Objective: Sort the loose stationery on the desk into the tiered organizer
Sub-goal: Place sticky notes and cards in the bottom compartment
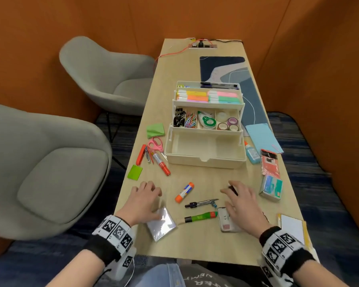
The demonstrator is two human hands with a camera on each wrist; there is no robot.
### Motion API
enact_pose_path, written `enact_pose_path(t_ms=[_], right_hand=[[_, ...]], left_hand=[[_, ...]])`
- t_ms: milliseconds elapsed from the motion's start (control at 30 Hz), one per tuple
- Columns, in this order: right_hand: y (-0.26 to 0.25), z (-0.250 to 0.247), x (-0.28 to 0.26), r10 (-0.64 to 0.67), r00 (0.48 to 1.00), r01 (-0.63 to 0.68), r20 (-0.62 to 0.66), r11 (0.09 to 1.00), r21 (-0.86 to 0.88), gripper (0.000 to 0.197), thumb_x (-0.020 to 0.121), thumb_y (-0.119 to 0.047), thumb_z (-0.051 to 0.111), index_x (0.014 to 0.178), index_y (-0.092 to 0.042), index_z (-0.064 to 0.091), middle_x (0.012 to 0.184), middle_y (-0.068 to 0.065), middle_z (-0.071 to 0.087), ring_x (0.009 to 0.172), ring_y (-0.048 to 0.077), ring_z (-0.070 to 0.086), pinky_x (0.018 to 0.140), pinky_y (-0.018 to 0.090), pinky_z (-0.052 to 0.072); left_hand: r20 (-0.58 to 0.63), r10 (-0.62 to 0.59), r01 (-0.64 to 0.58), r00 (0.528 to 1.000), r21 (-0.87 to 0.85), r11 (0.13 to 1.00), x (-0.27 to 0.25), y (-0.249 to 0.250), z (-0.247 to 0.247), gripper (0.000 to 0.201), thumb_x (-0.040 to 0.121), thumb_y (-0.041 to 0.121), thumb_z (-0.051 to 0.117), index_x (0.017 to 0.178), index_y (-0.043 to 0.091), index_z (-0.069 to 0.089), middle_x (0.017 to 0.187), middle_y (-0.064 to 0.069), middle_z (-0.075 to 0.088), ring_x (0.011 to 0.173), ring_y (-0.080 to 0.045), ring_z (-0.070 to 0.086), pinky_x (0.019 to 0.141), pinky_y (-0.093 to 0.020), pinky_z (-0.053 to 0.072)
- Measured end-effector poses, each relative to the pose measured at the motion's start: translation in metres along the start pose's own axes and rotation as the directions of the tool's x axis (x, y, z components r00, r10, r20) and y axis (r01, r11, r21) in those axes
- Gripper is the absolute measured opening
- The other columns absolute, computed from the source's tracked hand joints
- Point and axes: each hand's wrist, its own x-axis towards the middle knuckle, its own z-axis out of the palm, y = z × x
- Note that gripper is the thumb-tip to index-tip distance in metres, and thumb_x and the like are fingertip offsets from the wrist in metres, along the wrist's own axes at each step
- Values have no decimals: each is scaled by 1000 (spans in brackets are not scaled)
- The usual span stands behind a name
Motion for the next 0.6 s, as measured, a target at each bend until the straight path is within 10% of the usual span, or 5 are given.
enact_pose_path(t_ms=[300, 600], right_hand=[[-23, 15, 4, -251, 967, 252, 54, 968, -14, 28, 82, -21, 60, 110, -26, 61, 127, 6, 53, 122, 27, 48, 103, 48, 36], [-20, 2, 15, -224, 974, 223, -33, 974, -49, 28, 82, -20, 63, 109, -26, 64, 120, 5, 57, 114, 24, 54, 99, 44, 40]], left_hand=[[116, 142, -171, 983, 301, 938, -8, 16, 34, 96, 68, 73, 58, 141, 19, 26, 122, -7, 45, 117, -29, 42, 114, -59, -5], [88, 144, -160, 986, 222, 962, -4, 29, 32, 97, 73, 53, 65, 147, 18, 13, 128, -11, 39, 117, -31, 44, 115, -53, 6]])
